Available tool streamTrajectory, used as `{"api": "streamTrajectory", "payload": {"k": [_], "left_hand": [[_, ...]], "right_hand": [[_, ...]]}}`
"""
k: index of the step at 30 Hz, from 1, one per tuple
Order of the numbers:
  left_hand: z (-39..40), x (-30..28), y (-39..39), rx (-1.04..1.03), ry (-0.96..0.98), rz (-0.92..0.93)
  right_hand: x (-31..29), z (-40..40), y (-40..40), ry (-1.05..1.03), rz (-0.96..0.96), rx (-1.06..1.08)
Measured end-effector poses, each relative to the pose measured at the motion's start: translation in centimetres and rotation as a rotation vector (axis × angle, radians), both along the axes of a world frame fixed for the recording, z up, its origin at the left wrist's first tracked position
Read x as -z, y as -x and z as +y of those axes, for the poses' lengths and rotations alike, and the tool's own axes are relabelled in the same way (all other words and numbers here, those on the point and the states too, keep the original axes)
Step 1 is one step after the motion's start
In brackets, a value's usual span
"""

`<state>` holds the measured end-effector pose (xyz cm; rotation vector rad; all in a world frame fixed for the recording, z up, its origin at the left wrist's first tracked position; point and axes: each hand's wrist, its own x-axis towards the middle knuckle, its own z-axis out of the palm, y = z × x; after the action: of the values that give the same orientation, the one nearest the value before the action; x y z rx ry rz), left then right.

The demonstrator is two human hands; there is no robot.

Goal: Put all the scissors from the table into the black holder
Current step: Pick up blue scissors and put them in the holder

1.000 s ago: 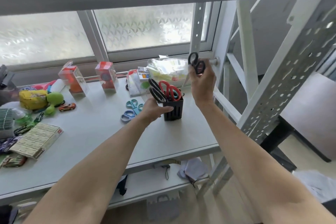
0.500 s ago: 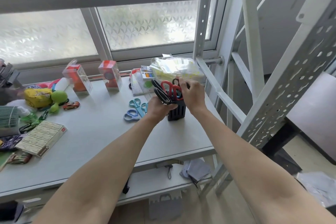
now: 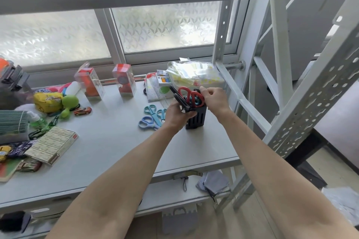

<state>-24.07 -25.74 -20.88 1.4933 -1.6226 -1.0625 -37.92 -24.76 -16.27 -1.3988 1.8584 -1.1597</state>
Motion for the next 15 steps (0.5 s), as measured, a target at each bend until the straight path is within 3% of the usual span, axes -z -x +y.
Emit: {"api": "streamTrajectory", "payload": {"k": [5,9,12,15], "left_hand": [[0.0,0.3,-0.4,0.027,0.007,-0.020],[0.2,1.0,-1.7,0.022,0.041,-0.089],[0.3,1.7,-4.0,-0.077,0.084,-0.095],[0.4,2.6,-7.5,-0.295,0.096,-0.097]], "right_hand": [[0.0,0.8,-0.4,0.064,0.023,0.083],[-1.9,2.1,-2.1,0.370,0.184,0.308],[-3.0,3.5,-5.4,0.636,0.210,0.186],[-2.3,4.9,-9.8,0.713,0.282,-0.065]]}}
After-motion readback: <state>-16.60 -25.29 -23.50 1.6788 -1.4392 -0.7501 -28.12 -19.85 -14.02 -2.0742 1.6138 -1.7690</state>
